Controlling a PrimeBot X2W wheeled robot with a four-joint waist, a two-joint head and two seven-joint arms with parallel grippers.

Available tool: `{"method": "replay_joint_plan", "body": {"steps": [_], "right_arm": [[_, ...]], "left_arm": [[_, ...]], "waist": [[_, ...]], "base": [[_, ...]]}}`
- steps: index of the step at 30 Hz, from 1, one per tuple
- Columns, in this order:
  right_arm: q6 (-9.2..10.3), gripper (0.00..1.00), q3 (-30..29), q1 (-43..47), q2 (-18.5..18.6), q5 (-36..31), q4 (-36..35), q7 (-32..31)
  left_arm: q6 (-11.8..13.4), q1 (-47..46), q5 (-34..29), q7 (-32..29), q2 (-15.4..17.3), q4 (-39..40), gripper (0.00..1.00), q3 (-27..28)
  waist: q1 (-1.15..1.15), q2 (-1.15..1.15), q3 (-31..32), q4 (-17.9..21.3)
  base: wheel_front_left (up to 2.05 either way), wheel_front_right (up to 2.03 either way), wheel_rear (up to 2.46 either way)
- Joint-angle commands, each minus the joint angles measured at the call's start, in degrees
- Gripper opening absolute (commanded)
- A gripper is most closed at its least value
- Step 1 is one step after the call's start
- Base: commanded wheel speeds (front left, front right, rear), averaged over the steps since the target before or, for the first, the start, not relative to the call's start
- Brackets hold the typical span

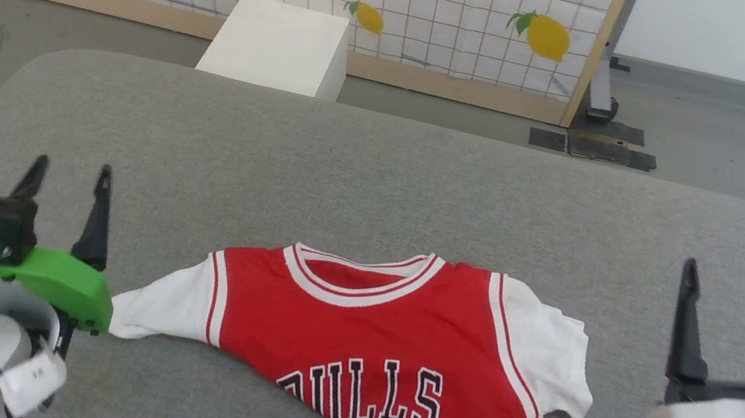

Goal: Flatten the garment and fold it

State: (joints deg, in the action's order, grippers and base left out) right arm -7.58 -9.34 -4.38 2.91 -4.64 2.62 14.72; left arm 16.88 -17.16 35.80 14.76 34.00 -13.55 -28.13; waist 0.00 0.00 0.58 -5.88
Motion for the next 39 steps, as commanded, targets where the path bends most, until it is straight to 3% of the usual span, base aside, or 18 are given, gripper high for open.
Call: {"method": "replay_joint_plan", "body": {"steps": [1,6,12,21,25,31,39], "right_arm": [[0.09,1.00,0.7,-1.8,0.1,-1.1,1.0,0.3],[0.09,1.00,5.0,-7.1,3.9,-1.9,9.2,-0.3],[0.09,1.00,15.9,-16.0,11.7,4.0,19.2,-11.8],[0.09,1.00,38.7,-27.6,24.6,28.0,22.8,-40.7],[0.09,1.00,45.1,-31.7,29.0,36.3,22.5,-48.3],[0.09,1.00,52.4,-36.1,31.6,43.6,24.9,-54.3],[0.09,1.00,58.9,-38.8,30.5,45.7,30.9,-52.5]], "left_arm": [[0.8,2.8,-2.9,0.2,-1.5,2.0,1.00,3.0],[0.8,10.4,-15.1,0.2,-7.1,8.9,1.00,12.4],[-0.8,15.2,-21.1,0.2,-13.0,11.0,1.00,17.5],[-5.9,15.3,-25.7,0.2,-19.0,9.8,1.00,22.4],[-7.6,14.7,-27.2,0.2,-20.9,9.6,1.00,23.8],[-10.2,13.3,-28.7,0.2,-23.3,8.7,1.00,25.6],[-12.6,11.7,-30.4,0.2,-26.0,7.6,1.00,27.4]], "waist": [[0.00,0.00,-0.4,-0.4],[0.00,0.00,-1.5,-0.8],[0.00,0.00,-3.1,-1.0],[0.00,0.00,-5.1,-2.1],[0.00,0.00,-6.2,-2.9],[0.00,0.00,-8.8,-4.2],[0.00,0.00,-11.5,-5.6]], "base": [[0.00,0.00,0.00],[0.00,0.00,0.00],[0.00,0.00,0.00],[0.00,0.00,0.00],[0.00,0.00,0.00],[0.00,0.00,0.00],[0.00,0.00,0.00]]}}
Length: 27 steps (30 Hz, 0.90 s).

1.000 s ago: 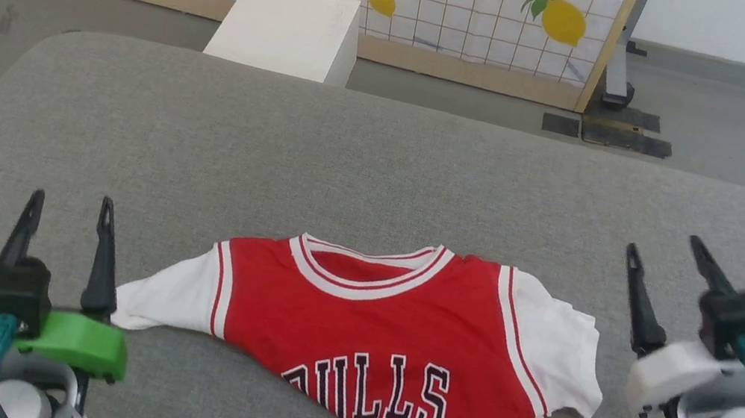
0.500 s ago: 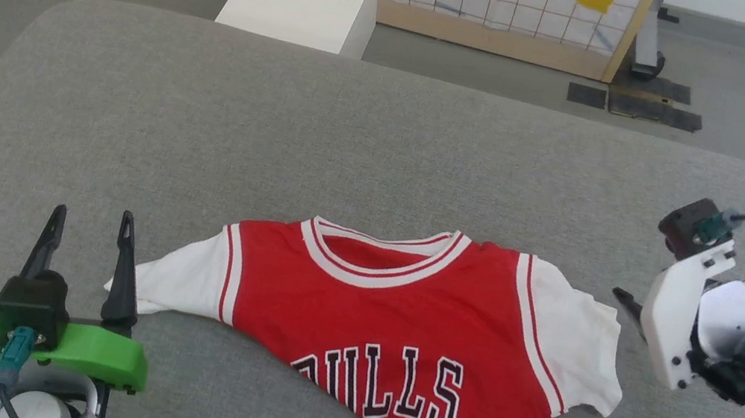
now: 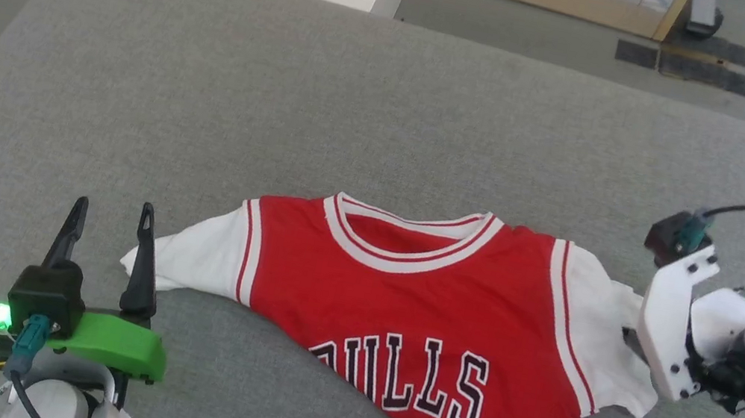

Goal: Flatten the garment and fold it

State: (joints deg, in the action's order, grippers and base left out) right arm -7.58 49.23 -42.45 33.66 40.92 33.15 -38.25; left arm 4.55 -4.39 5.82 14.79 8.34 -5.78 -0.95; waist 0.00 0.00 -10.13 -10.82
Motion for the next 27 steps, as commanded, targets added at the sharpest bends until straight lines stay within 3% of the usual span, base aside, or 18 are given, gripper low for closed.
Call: {"method": "replay_joint_plan", "body": {"steps": [1,9,10,11,12,20,27], "right_arm": [[0.09,1.00,1.2,-0.8,-0.3,-0.3,1.1,1.1],[0.09,1.00,7.4,-0.1,-2.2,1.1,6.0,5.0],[0.09,0.91,8.2,-0.3,-2.4,1.1,6.2,5.6],[0.09,0.26,8.9,-0.4,-2.7,1.2,6.5,6.5],[0.09,0.00,9.3,-0.4,-2.9,1.4,6.7,7.3],[0.09,0.00,8.5,-2.3,-4.2,1.8,8.8,19.6],[0.09,0.00,5.4,-0.6,-2.7,1.8,7.2,29.9]], "left_arm": [[-0.5,-1.3,-0.5,0.2,-0.5,-0.2,1.00,0.4],[-2.0,-1.9,-1.9,0.2,-1.6,-1.1,1.00,2.3],[-2.2,-1.7,-2.0,0.2,-1.6,-1.5,1.00,2.5],[-2.3,-1.5,-2.1,0.2,-1.7,-1.8,1.00,2.8],[-2.3,-1.3,-2.2,0.2,-1.7,-2.2,1.00,3.0],[-2.7,-1.1,-2.9,0.2,-0.6,-4.6,1.00,5.2],[-5.1,-4.0,-3.4,0.2,4.1,-9.9,1.00,6.2]], "waist": [[0.00,0.00,-1.0,-0.8],[0.00,0.00,-1.8,-0.3],[0.00,0.00,-1.5,0.0],[0.00,0.00,-1.2,0.3],[0.00,0.00,-0.8,0.6],[0.00,0.00,2.6,3.7],[0.00,0.00,4.8,6.0]], "base": [[0.00,0.00,0.00],[0.00,0.00,0.00],[0.00,0.00,0.00],[0.00,0.00,0.00],[0.00,0.00,0.00],[0.00,0.00,0.00],[0.00,0.00,0.00]]}}
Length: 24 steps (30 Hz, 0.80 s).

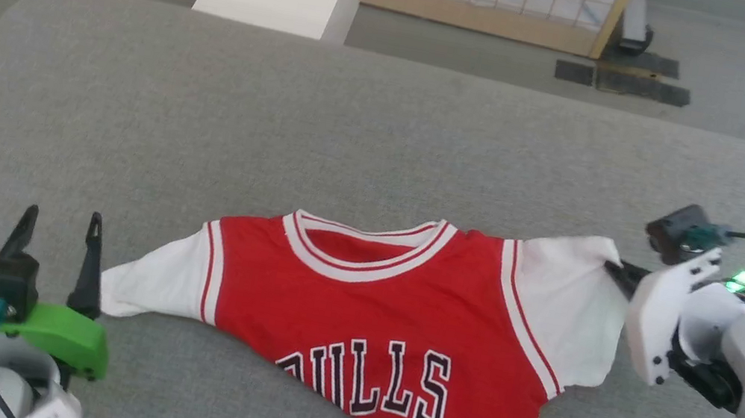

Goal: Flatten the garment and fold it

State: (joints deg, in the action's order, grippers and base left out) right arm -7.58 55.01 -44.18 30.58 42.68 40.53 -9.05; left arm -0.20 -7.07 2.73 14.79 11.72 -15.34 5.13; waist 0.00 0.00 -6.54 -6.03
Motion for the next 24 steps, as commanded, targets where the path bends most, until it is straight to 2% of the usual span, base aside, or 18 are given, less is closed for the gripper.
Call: {"method": "replay_joint_plan", "body": {"steps": [1,5,9,12,20,24], "right_arm": [[0.09,0.00,-1.0,1.6,0.6,0.0,-0.5,1.6],[0.09,0.00,-3.3,4.0,2.1,-0.6,-2.2,4.0],[0.09,0.00,-5.7,6.3,2.7,-0.9,-3.8,5.0],[0.09,0.00,-7.1,7.1,2.3,-1.7,-5.1,5.0],[0.09,0.00,-10.4,7.6,1.3,-4.6,-8.1,4.0],[0.09,0.00,-11.5,7.2,1.0,-5.9,-9.4,3.3]], "left_arm": [[-1.0,-1.9,-0.2,-0.4,1.6,-1.4,1.00,0.1],[-4.6,-4.7,0.3,-9.5,5.7,-4.9,1.00,-1.2],[-6.8,-6.8,4.2,-22.9,9.2,-6.3,1.00,-3.7],[-7.2,-8.2,8.4,-30.7,12.2,-5.0,1.00,-7.1],[-7.3,-11.8,23.9,-48.5,22.2,-0.5,1.00,-21.6],[-7.3,-13.6,28.8,-54.3,26.2,0.4,1.00,-25.7]], "waist": [[0.00,0.00,1.5,1.5],[0.00,0.00,2.0,2.3],[0.00,0.00,1.7,3.3],[0.00,0.00,1.0,4.0],[0.00,0.00,-1.9,5.0],[0.00,0.00,-3.3,5.7]], "base": [[0.00,0.00,0.00],[0.00,0.00,0.00],[0.00,0.00,0.00],[0.00,0.00,0.00],[0.00,0.00,0.00],[0.00,0.00,0.00]]}}
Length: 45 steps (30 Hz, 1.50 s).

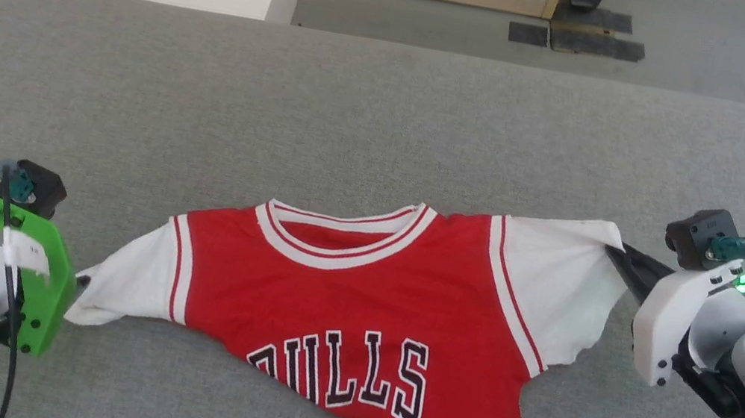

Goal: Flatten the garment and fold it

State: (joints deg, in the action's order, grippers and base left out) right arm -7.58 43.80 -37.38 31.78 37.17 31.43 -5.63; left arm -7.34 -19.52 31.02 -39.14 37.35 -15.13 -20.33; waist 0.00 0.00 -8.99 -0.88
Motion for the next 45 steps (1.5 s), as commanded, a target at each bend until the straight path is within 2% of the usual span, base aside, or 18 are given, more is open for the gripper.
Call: {"method": "replay_joint_plan", "body": {"steps": [1,9,13,18,19,20,28,32,38,45], "right_arm": [[0.09,0.00,-0.5,0.4,-0.3,-0.7,-0.6,-0.3],[0.09,0.00,-2.0,0.0,-0.7,-2.4,-2.5,-1.6],[0.09,0.00,-2.5,-0.3,-1.2,-3.2,-3.1,-1.9],[0.09,0.00,-2.9,-0.5,-1.9,-3.7,-3.7,-2.0],[0.09,0.00,-2.9,-0.6,-2.0,-3.8,-3.8,-2.1],[0.09,0.00,-2.9,-0.6,-2.1,-3.8,-3.8,-2.1],[0.09,0.00,-2.9,-0.2,-2.4,-3.4,-3.8,-1.3],[0.09,0.00,-2.5,0.6,-2.5,-2.8,-4.1,-0.4],[0.09,0.00,-4.5,0.6,-2.6,-2.4,-4.3,4.3],[0.09,0.00,-7.8,-0.4,-3.2,-2.4,-5.1,8.6]], "left_arm": [[-0.1,-1.5,2.1,-2.1,1.3,0.1,1.00,-1.2],[-0.1,-4.5,10.0,-8.4,4.0,-2.2,1.00,-5.7],[-0.1,-6.2,9.5,-9.7,4.8,-4.2,1.00,-10.4],[-0.1,-8.0,10.2,-8.8,3.6,-6.9,1.00,-15.5],[-0.1,-8.3,10.6,-8.7,3.4,-7.6,0.91,-16.6],[-0.1,-8.5,11.0,-8.6,3.3,-8.0,0.00,-17.3],[-0.1,-11.1,13.4,-6.0,5.1,-9.6,0.00,-22.6],[-0.1,-11.5,14.1,-2.8,5.9,-9.5,0.00,-23.9],[0.2,-13.8,11.7,8.3,5.9,-9.5,0.00,-21.6],[1.2,-17.5,8.9,16.7,6.2,-7.0,0.00,-19.2]], "waist": [[0.00,0.00,-1.2,0.7],[0.00,0.00,-3.4,1.6],[0.00,0.00,-4.6,2.0],[0.00,0.00,-5.8,2.5],[0.00,0.00,-6.0,2.7],[0.00,0.00,-6.1,2.7],[0.00,0.00,-4.6,2.5],[0.00,0.00,-2.3,1.9],[0.00,0.00,2.3,0.8],[0.00,0.00,6.6,-0.1]], "base": [[0.00,0.00,0.00],[0.00,0.00,0.00],[0.00,0.00,0.00],[0.00,0.00,0.00],[0.00,0.00,0.00],[0.00,0.00,0.00],[0.00,0.00,0.00],[0.00,0.00,0.00],[0.00,0.00,0.00],[0.00,0.00,0.00]]}}
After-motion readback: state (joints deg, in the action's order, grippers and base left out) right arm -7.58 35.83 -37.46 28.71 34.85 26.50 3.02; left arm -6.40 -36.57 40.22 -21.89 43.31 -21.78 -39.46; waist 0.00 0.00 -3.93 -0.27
